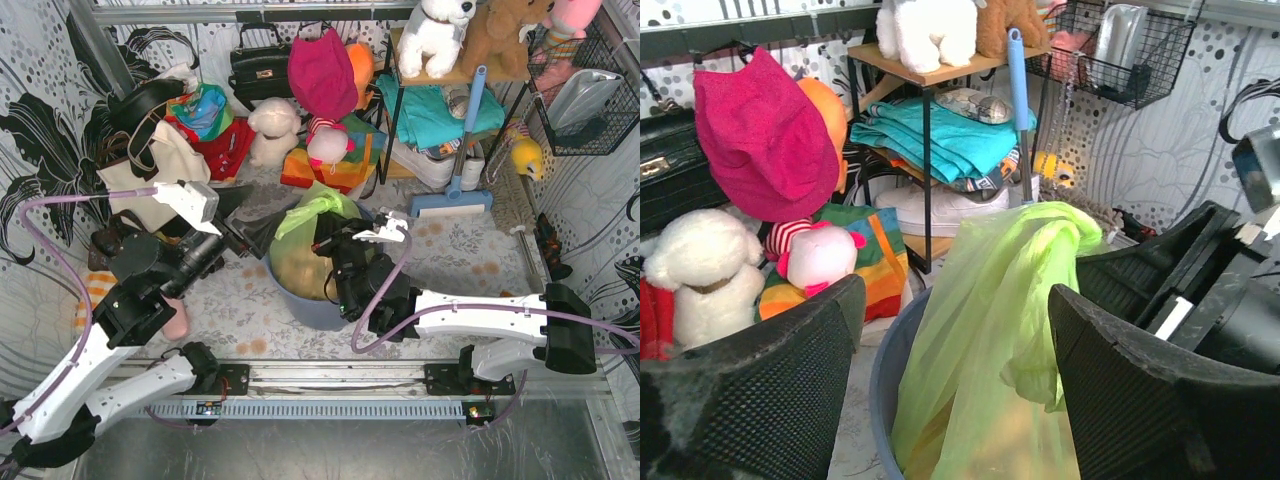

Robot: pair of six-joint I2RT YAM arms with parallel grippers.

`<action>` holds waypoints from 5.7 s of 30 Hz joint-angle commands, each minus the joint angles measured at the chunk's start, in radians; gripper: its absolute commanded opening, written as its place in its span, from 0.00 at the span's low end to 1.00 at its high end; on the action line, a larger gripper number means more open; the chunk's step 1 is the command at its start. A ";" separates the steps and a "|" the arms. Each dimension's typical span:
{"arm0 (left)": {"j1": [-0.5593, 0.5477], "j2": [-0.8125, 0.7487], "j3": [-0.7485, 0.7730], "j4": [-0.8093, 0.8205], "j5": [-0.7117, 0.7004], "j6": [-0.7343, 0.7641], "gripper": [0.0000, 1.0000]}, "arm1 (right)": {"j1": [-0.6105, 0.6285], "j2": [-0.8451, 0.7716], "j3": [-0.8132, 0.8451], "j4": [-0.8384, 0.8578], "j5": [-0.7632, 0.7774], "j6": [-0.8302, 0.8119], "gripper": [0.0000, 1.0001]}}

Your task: Tie the trash bag

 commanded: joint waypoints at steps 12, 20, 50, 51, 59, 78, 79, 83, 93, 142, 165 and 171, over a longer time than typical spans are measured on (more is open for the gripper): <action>0.416 0.106 0.160 0.052 0.654 -0.185 0.98 | -0.042 -0.041 0.057 -0.300 -0.085 0.227 0.00; 0.813 0.159 -0.017 0.529 1.049 -0.629 0.98 | -0.046 -0.055 0.062 -0.334 -0.098 0.239 0.00; 0.529 0.279 -0.111 0.233 1.020 -0.375 0.31 | -0.046 -0.041 0.097 -0.404 -0.130 0.275 0.00; 0.514 0.268 -0.117 0.235 1.014 -0.375 0.25 | -0.046 -0.040 0.095 -0.403 -0.131 0.277 0.00; 0.401 0.219 -0.175 0.212 1.025 -0.390 0.08 | -0.051 -0.038 0.071 -0.375 -0.113 0.257 0.00; 0.367 0.174 -0.031 -0.097 0.843 -0.189 0.56 | -0.061 -0.043 -0.036 0.035 0.006 -0.087 0.00; 0.367 0.168 -0.017 -0.102 0.783 -0.174 0.60 | -0.061 -0.044 -0.036 0.033 0.004 -0.088 0.00; 0.367 0.169 0.054 -0.091 0.608 -0.138 0.60 | -0.061 -0.054 -0.032 -0.015 -0.004 -0.058 0.00; 0.368 0.294 0.178 0.020 0.562 -0.144 0.69 | -0.061 -0.063 -0.024 -0.053 -0.015 -0.029 0.00; 0.407 0.307 -0.028 -0.001 1.131 -0.120 0.05 | -0.141 0.023 -0.105 0.358 -0.298 -0.208 0.00; 0.369 0.257 -0.073 0.083 1.080 -0.218 0.09 | -0.187 0.103 -0.091 0.432 -0.755 -0.019 0.00; 0.370 0.226 -0.041 0.011 0.981 -0.173 0.42 | -0.188 0.076 -0.108 0.409 -0.863 0.052 0.00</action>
